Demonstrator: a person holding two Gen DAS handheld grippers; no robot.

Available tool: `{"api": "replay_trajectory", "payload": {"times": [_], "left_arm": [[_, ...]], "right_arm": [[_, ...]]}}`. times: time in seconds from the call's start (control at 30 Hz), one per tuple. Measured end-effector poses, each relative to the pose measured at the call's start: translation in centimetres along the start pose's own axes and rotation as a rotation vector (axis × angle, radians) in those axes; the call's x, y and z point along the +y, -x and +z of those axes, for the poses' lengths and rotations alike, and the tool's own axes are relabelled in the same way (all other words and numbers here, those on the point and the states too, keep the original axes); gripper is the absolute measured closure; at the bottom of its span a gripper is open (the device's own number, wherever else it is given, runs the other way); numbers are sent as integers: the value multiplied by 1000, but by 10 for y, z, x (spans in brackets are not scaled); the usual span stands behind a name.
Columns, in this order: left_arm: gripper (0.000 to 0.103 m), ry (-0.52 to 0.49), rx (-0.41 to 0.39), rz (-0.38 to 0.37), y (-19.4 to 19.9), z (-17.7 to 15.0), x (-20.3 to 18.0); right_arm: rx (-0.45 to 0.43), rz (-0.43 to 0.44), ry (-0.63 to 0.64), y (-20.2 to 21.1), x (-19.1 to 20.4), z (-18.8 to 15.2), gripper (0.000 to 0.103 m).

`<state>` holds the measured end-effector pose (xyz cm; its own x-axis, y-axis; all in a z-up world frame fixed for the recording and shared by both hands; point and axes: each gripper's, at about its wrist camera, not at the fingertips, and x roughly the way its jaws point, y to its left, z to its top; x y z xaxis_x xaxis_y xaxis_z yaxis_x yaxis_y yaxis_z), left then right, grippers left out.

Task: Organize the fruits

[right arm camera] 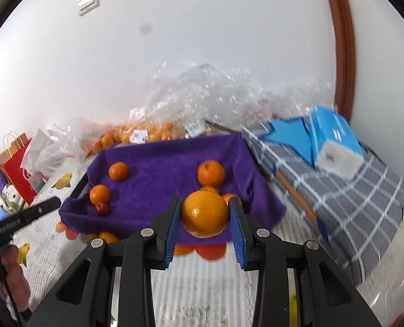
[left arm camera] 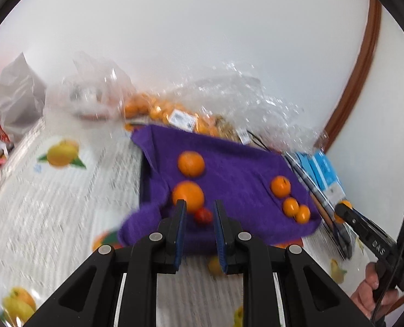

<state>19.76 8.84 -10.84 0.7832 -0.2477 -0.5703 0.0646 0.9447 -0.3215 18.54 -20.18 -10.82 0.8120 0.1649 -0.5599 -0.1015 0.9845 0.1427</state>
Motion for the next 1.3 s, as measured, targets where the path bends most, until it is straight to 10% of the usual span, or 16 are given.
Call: {"api": "replay_trajectory", "payload": {"times": [0.93,1.07,1.3], "left_arm": [[84,-13,82,-37,-35,-13,6],[60,-97,80,-148,-8,-26,-7],[61,-197,203,-35,-33,-51,-23]], "right_arm": [[140,37,5,-89,14,-15,68],[142,46,-5,-90,12,-15,68],[166,49,42,-91,20,-16,68]]}}
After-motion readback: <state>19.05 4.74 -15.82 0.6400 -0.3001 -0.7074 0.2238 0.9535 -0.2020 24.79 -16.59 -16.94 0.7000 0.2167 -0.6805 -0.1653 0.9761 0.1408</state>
